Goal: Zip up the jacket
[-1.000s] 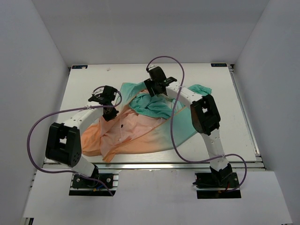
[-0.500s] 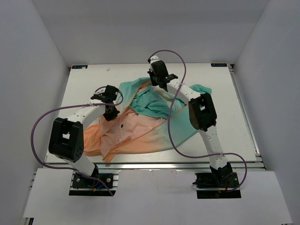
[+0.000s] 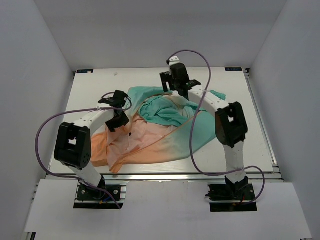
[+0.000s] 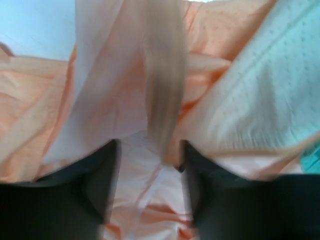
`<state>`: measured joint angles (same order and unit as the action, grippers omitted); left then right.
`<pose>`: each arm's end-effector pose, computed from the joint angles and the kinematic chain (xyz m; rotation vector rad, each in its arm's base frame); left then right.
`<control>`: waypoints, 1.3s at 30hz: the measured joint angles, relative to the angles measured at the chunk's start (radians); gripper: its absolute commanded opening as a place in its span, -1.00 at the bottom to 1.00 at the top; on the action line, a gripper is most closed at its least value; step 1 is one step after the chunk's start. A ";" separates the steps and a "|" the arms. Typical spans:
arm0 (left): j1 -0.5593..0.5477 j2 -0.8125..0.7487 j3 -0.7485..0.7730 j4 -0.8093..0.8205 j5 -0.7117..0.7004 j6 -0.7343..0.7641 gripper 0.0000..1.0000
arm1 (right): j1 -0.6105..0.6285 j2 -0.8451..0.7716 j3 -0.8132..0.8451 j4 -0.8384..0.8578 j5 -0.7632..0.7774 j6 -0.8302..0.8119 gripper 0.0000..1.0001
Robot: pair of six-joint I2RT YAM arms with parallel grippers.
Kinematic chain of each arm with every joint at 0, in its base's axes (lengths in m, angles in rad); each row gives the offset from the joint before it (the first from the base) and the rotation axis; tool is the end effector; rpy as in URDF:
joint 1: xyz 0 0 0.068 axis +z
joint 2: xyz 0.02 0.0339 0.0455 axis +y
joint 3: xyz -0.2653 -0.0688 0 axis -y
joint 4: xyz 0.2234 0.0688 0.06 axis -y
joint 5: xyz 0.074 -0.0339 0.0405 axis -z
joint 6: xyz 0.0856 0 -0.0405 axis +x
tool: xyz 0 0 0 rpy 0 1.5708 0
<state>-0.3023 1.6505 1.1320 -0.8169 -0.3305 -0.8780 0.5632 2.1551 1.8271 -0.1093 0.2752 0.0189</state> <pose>0.2957 -0.0631 0.1687 -0.8349 2.6284 0.2006 0.4680 0.2680 0.2534 -0.3649 1.9582 0.0991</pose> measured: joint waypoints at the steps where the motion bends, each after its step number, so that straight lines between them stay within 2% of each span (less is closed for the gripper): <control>1: 0.000 -0.002 0.007 -0.013 -0.003 -0.002 0.60 | -0.011 -0.058 -0.067 -0.038 0.011 0.013 0.79; 3: 0.000 -0.011 0.029 -0.037 -0.005 -0.008 0.96 | -0.043 -0.159 -0.174 -0.093 0.019 0.044 0.79; 8: -0.010 -0.068 0.064 -0.020 0.016 0.016 0.96 | -0.192 -0.358 -0.400 -0.156 -0.055 0.108 0.79; 11: -0.057 -0.085 0.080 0.029 0.048 0.037 0.96 | -0.272 -0.345 -0.417 -0.179 -0.098 0.126 0.79; 14: -0.127 -0.048 0.131 0.066 0.089 0.052 0.96 | -0.285 -0.263 -0.382 -0.220 -0.121 0.127 0.79; 18: -0.187 0.076 0.223 0.106 0.128 0.061 0.96 | -0.271 -0.130 -0.321 -0.260 -0.131 0.128 0.79; 22: -0.196 0.231 0.273 0.116 0.146 0.062 0.96 | -0.266 -0.053 -0.297 -0.296 -0.130 0.133 0.79; 25: -0.196 0.386 0.384 0.084 0.119 0.062 0.96 | -0.267 -0.075 -0.330 -0.282 -0.129 0.153 0.79; 29: -0.195 0.570 0.630 -0.012 0.049 0.077 0.96 | -0.266 -0.220 -0.547 -0.213 -0.145 0.189 0.79; 34: -0.195 0.747 0.909 -0.036 -0.013 0.139 0.96 | -0.211 -0.461 -0.865 -0.145 -0.146 0.249 0.79; 37: -0.194 0.781 0.949 0.066 0.006 0.221 0.96 | -0.072 -0.555 -0.978 -0.109 -0.126 0.304 0.79; 39: -0.194 0.811 0.988 0.153 0.066 0.276 0.96 | 0.069 -0.608 -1.036 -0.081 -0.129 0.355 0.79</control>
<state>-0.4965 2.4611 2.1201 -0.6643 -0.2649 -0.6022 0.6323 1.5471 0.7910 -0.1902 0.1459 0.3740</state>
